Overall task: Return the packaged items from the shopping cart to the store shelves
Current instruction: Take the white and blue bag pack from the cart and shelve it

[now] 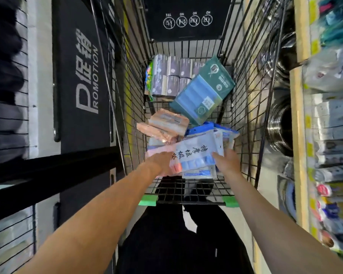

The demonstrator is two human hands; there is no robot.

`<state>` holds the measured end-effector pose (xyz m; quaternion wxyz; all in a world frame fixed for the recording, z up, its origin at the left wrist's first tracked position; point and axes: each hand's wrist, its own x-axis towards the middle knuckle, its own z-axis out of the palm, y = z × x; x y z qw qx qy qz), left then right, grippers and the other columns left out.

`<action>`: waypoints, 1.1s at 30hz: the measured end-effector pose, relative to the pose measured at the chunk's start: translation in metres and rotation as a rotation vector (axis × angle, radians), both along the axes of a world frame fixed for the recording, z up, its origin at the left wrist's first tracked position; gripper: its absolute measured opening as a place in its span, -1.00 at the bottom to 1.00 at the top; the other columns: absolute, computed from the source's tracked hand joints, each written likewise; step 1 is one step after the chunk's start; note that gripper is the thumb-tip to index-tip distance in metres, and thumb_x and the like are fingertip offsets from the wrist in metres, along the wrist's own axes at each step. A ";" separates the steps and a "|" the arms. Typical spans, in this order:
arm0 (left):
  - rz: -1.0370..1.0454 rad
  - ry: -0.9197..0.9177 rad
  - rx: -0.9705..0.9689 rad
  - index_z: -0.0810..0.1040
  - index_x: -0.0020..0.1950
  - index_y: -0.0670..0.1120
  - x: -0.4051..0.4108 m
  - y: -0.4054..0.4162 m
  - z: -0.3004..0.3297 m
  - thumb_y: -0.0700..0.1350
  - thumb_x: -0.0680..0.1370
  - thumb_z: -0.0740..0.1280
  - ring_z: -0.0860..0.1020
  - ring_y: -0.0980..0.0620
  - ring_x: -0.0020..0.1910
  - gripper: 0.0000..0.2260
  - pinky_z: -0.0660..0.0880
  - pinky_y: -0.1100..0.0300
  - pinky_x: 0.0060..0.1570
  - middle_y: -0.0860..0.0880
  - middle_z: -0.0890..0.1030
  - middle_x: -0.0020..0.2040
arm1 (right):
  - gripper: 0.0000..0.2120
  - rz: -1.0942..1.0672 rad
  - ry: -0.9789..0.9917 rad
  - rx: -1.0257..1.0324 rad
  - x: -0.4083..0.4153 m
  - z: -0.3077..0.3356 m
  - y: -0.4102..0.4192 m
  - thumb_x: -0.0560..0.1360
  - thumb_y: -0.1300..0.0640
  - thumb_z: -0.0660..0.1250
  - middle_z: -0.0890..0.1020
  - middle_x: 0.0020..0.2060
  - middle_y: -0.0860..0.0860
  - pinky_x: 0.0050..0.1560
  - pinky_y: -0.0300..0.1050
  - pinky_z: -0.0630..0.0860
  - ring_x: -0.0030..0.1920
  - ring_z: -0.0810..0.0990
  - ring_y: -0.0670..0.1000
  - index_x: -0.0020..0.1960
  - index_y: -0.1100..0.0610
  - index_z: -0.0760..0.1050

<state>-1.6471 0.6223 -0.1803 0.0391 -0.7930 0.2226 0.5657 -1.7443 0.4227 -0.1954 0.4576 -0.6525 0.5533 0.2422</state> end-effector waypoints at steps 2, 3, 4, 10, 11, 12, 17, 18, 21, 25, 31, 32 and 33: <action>-0.089 0.030 0.012 0.08 0.61 0.09 -0.001 0.012 -0.001 0.04 0.53 0.41 0.27 -0.11 0.53 -0.25 0.30 -0.09 0.46 -0.02 0.16 0.61 | -0.51 -0.025 -0.005 -0.019 0.002 -0.004 0.003 0.45 0.03 0.44 0.61 0.21 0.15 0.10 0.00 0.54 0.13 0.61 0.17 0.31 0.22 0.48; -0.104 0.038 0.010 0.07 0.61 0.11 0.001 0.015 0.000 0.04 0.53 0.40 0.23 -0.10 0.55 -0.26 0.26 -0.09 0.48 0.01 0.12 0.62 | -0.48 -0.044 0.017 -0.004 0.006 -0.003 0.005 0.44 0.00 0.46 0.60 0.22 0.15 0.13 0.06 0.55 0.14 0.60 0.19 0.31 0.21 0.47; -0.067 0.048 0.000 0.08 0.60 0.11 0.003 0.018 -0.003 0.05 0.54 0.40 0.22 -0.08 0.55 -0.28 0.24 -0.07 0.50 0.03 0.12 0.62 | -0.45 -0.064 0.042 0.016 0.010 -0.003 0.007 0.43 -0.03 0.47 0.59 0.23 0.16 0.16 0.11 0.56 0.16 0.60 0.20 0.32 0.20 0.46; 0.407 0.101 -0.064 0.29 0.53 0.05 0.004 0.017 0.002 0.03 0.55 0.39 0.40 -0.06 0.41 -0.43 0.30 0.26 0.29 -0.01 0.38 0.48 | -0.44 0.066 0.097 0.028 0.032 0.018 0.013 0.41 0.10 0.54 0.58 0.21 0.19 0.01 -0.12 0.43 0.21 0.57 0.20 0.29 0.30 0.45; 0.448 0.066 -0.072 0.34 0.51 0.02 0.004 0.017 0.004 0.01 0.55 0.39 0.44 -0.06 0.37 -0.46 0.34 0.23 0.26 -0.01 0.43 0.43 | -0.44 0.093 0.089 0.023 0.035 0.026 0.014 0.39 0.11 0.56 0.58 0.20 0.17 0.03 -0.12 0.45 0.21 0.57 0.20 0.28 0.30 0.45; 0.518 0.044 -0.086 0.40 0.45 -0.02 0.004 0.014 0.007 -0.02 0.55 0.40 0.49 -0.07 0.29 -0.51 0.40 0.17 0.21 -0.01 0.49 0.36 | -0.43 0.110 0.073 0.014 0.035 0.036 0.013 0.37 0.10 0.57 0.58 0.18 0.14 0.05 -0.11 0.49 0.19 0.58 0.19 0.26 0.28 0.45; 1.184 -0.023 -0.208 0.52 0.16 -0.13 0.001 0.011 0.014 0.06 0.57 0.31 0.58 -0.20 0.17 -0.70 0.50 -0.07 0.18 -0.17 0.62 0.13 | -0.63 0.082 -0.093 -0.103 0.012 0.100 0.003 0.25 0.06 0.63 0.68 -0.13 0.10 -0.10 0.02 0.62 -0.12 0.67 0.14 -0.03 0.15 0.60; 1.276 -0.035 -0.235 0.54 0.16 -0.14 0.000 0.012 0.012 0.16 0.55 0.26 0.59 -0.20 0.15 -0.60 0.49 -0.09 0.20 -0.17 0.63 0.11 | -0.68 0.040 -0.126 -0.133 0.002 0.117 -0.002 0.25 0.06 0.64 0.67 -0.19 0.08 -0.14 0.00 0.60 -0.17 0.66 0.12 -0.10 0.10 0.60; 1.554 -0.017 -0.273 0.58 0.10 -0.08 0.001 0.007 0.025 0.34 0.55 0.12 0.58 -0.09 -0.08 -0.46 0.52 0.02 -0.01 -0.11 0.65 -0.02 | -0.71 -0.143 -0.242 -0.172 -0.029 0.158 -0.023 0.23 0.08 0.65 0.65 -0.22 0.06 -0.15 0.03 0.57 -0.18 0.65 0.07 -0.29 0.07 0.53; 1.570 0.081 -0.389 0.59 0.04 -0.06 -0.008 -0.026 0.065 0.14 0.61 0.23 0.50 -0.03 -0.24 -0.71 0.38 0.14 -0.20 -0.05 0.59 -0.13 | -0.72 -0.377 -0.436 -0.156 -0.079 0.193 -0.049 0.26 0.21 0.63 0.61 -0.29 0.05 -0.24 -0.01 0.59 -0.37 0.57 -0.08 -0.34 0.02 0.53; 1.251 0.113 -0.707 0.56 -0.12 -0.06 -0.031 -0.117 0.153 -0.11 0.62 0.24 0.50 0.10 -0.46 -0.84 0.43 0.27 -0.47 0.04 0.59 -0.38 | -0.84 -0.789 -0.634 -0.191 -0.163 0.230 -0.065 0.30 0.28 0.59 0.62 -0.48 -0.11 -0.53 -0.33 0.41 -0.55 0.50 -0.19 -0.26 0.11 0.63; 1.152 0.112 -0.744 0.57 -0.13 -0.06 -0.035 -0.137 0.172 -0.11 0.61 0.26 0.49 0.12 -0.49 -0.84 0.40 0.32 -0.50 0.08 0.58 -0.45 | -0.85 -0.840 -0.665 -0.248 -0.181 0.241 -0.069 0.31 0.25 0.59 0.61 -0.52 -0.15 -0.53 -0.33 0.40 -0.56 0.49 -0.20 -0.22 0.11 0.64; 1.038 0.094 -0.769 0.57 -0.15 -0.06 -0.037 -0.153 0.187 -0.13 0.61 0.27 0.50 0.15 -0.50 -0.84 0.40 0.32 -0.51 0.11 0.58 -0.48 | -0.85 -0.857 -0.672 -0.302 -0.194 0.247 -0.072 0.32 0.22 0.60 0.60 -0.51 -0.17 -0.52 -0.32 0.41 -0.56 0.50 -0.23 -0.19 0.10 0.64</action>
